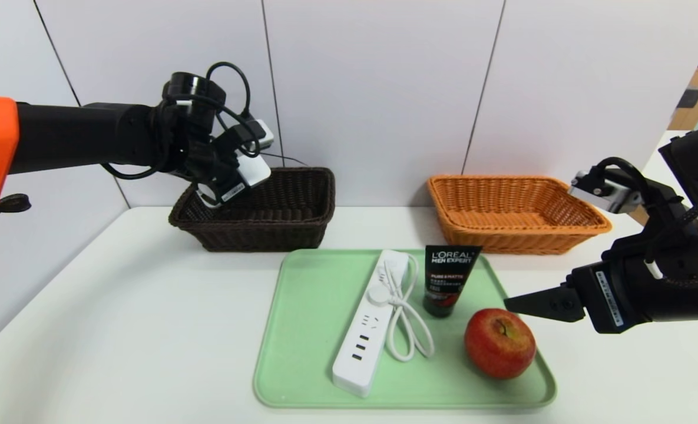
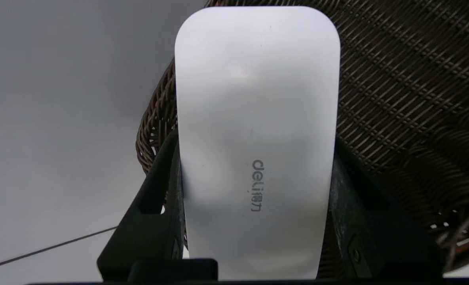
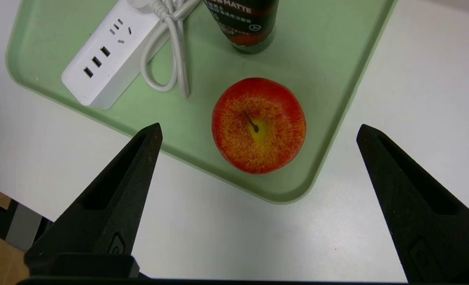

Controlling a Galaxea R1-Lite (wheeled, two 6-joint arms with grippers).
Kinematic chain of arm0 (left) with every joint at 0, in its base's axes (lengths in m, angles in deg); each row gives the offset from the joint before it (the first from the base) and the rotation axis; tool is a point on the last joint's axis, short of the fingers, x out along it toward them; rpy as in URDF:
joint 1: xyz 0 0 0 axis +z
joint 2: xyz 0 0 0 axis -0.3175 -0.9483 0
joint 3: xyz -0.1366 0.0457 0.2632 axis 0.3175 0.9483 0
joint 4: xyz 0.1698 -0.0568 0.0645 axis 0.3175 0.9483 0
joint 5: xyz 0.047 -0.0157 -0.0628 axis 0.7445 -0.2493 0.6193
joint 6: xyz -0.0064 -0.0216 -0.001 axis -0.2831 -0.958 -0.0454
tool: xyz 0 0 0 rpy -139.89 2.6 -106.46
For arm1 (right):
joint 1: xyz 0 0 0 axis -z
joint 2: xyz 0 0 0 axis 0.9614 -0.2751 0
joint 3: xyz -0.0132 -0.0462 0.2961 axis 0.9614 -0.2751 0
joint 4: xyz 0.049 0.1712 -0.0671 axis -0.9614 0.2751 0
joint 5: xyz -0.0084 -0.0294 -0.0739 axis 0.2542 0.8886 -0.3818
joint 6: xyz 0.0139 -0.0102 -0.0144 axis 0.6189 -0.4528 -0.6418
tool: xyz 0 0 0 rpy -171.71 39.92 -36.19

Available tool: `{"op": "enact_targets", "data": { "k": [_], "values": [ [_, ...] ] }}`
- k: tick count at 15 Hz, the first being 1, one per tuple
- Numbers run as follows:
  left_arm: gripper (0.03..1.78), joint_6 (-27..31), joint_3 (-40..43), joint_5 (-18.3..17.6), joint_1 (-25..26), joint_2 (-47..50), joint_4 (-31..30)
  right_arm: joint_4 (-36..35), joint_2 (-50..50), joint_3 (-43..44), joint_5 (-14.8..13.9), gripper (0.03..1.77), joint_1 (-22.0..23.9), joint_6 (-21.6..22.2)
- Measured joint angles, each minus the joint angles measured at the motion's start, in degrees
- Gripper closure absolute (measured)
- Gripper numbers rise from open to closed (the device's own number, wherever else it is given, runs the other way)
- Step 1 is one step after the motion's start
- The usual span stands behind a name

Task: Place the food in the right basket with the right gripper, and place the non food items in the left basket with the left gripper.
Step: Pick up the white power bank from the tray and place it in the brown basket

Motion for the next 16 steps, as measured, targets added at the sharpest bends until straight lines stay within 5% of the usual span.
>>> {"op": "enact_targets", "data": {
  "k": [4, 10, 16],
  "values": [
    [0.79, -0.05, -0.77, 0.02, 0.23, -2.26, -0.90, -0.99, -0.13, -0.73, 0.01, 0.10, 0.00, 0.02],
    [0.41, -1.71, -2.17, 0.00, 0.45, -3.58, -0.83, -1.12, -0.52, -1.01, 0.00, 0.10, 0.00, 0.02],
    [0.25, -16.92, -5.53, 0.24, -1.40, -0.11, 0.52, -2.50, -1.04, -1.05, 0.00, 0.10, 0.91, 0.09]
  ]
}}
